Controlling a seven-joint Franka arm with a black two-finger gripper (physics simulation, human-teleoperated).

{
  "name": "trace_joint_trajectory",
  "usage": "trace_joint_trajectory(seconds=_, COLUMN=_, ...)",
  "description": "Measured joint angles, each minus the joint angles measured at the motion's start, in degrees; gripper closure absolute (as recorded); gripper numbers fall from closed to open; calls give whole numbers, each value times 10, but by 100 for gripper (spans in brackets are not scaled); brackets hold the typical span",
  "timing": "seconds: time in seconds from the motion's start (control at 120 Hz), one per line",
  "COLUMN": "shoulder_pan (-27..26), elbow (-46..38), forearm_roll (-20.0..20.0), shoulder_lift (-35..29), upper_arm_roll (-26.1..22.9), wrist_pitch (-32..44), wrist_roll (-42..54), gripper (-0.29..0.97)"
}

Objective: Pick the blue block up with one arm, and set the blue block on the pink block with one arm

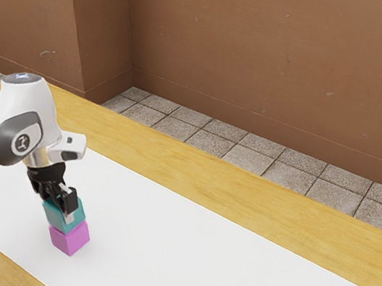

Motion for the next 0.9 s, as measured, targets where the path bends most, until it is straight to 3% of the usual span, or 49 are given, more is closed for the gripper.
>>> trace_joint_trajectory(seconds=0.9, shoulder_pan=0, elbow=-4, forearm_roll=-4, shoulder_lift=-7, upper_arm_roll=-1, wrist_pitch=0, wrist_roll=-54, gripper=32)
